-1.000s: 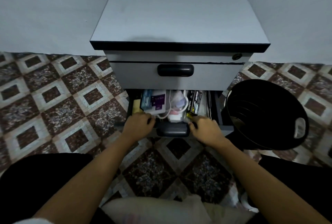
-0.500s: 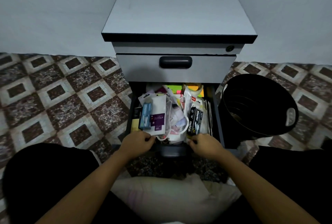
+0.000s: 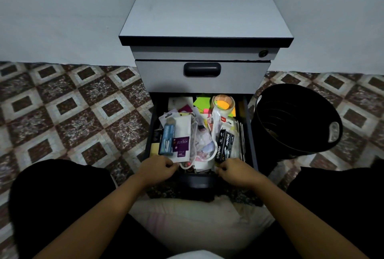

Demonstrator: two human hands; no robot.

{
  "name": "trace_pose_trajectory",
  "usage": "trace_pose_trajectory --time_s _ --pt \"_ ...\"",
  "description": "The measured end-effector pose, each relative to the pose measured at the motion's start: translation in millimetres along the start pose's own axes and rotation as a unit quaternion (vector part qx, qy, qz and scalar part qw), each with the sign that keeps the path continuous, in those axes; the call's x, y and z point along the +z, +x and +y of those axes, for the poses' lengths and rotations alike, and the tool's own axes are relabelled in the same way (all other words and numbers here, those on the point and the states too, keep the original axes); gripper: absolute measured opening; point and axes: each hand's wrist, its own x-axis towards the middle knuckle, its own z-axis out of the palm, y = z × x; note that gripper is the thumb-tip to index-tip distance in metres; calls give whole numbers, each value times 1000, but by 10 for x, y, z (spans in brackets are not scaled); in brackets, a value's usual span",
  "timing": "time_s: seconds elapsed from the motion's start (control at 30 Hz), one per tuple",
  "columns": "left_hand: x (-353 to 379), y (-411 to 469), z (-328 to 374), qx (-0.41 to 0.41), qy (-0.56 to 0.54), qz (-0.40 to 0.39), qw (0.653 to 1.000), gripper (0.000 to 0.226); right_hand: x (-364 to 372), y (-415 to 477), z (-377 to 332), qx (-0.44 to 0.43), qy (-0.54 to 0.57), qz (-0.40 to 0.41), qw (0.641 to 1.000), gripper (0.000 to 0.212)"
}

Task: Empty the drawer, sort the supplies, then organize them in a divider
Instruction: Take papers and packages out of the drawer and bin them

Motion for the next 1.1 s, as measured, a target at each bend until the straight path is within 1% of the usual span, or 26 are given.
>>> trace_pose_trajectory --time_s 0.1,0.17,0.2,0.27,0.33,0.37,0.4,0.5,0.6,0.7,0.8,0.87,0.97,1.1 --pt "-34 1 12 -19 4 -14 1000 51 -16 16 51 -1 18 -6 1000 43" --pt "-45 -8 36 -36 -12 9 999 50 -48 22 54 9 21 20 1000 40" --pt "-50 -7 48 -39 -23 34 998 48 -74 22 42 18 25 55 998 39" --pt "-63 39 64 -49 -39 110 992 40 -130 47 11 45 58 156 985 38" --pt "-82 124 57 -51 -62 215 973 27 -174 111 -3 65 106 275 953 31" --pt "-85 170 50 -58 -71 247 965 22 -182 151 -1 77 120 313 939 30" --pt "-92 222 53 -71 -78 258 960 23 -184 196 7 92 132 324 932 34" --pt "-83 350 90 -155 -127 181 963 47 -154 313 26 142 174 285 932 52" --pt "-31 432 156 -190 -122 167 960 57 -84 371 3 180 156 284 929 65" --pt "-5 472 206 -217 -122 180 952 57 -43 400 -12 204 163 318 911 68" --pt "6 513 184 -204 -153 205 945 50 -49 440 -8 210 205 348 890 63" --pt "10 529 163 -198 -174 206 942 53 -38 466 -4 214 224 354 882 60" --pt "21 558 142 -206 -190 191 941 59 -27 493 4 228 203 350 886 62" --pt "42 591 102 -221 -187 171 942 57 -44 491 16 275 112 319 900 71"
